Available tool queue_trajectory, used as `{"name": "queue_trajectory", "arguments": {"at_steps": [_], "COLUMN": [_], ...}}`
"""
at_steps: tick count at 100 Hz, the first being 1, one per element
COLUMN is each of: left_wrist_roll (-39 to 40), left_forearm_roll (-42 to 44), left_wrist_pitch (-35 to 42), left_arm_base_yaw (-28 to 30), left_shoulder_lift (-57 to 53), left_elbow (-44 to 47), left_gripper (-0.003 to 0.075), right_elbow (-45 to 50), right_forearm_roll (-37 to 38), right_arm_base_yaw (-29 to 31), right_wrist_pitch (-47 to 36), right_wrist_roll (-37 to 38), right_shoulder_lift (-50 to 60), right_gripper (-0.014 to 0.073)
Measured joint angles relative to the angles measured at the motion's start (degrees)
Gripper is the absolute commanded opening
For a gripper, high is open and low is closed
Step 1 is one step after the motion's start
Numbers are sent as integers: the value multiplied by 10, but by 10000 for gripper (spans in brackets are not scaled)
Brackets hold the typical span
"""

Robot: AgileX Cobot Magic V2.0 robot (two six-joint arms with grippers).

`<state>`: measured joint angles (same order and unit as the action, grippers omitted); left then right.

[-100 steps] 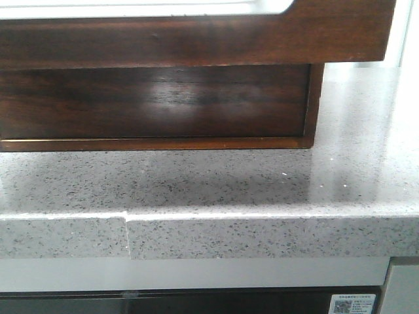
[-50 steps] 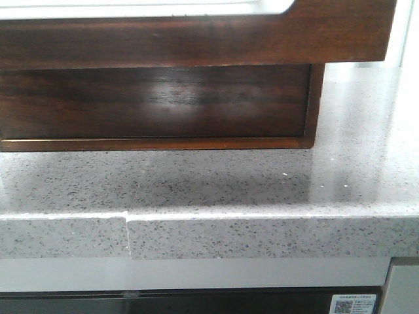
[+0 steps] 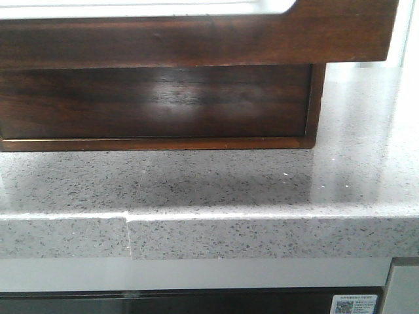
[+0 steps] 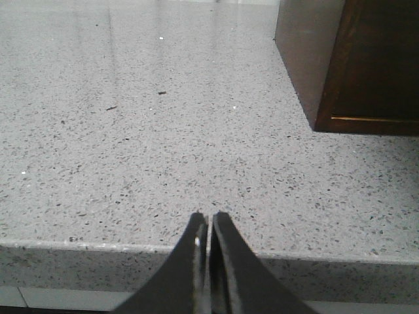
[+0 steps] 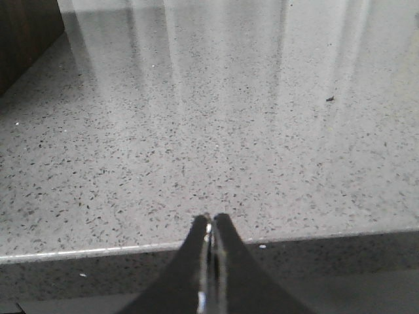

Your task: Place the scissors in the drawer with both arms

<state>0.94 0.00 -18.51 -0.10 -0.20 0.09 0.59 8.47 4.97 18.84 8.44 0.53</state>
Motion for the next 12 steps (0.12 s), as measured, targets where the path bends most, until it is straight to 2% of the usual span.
{"name": "queue_trajectory", "arguments": {"at_steps": [12], "left_wrist_roll": [0], "left_forearm_roll": [0], "left_wrist_pitch": [0], "left_arm_base_yaw": [0], "left_shoulder_lift": [0], "left_elbow": [0], "left_gripper": [-22], "right_elbow": [0], "right_forearm_roll": [0], "right_arm_base_yaw": [0], "right_wrist_pitch": [0], "right_wrist_roll": [0], "right_shoulder_lift": [0], "right_gripper": [-61]}}
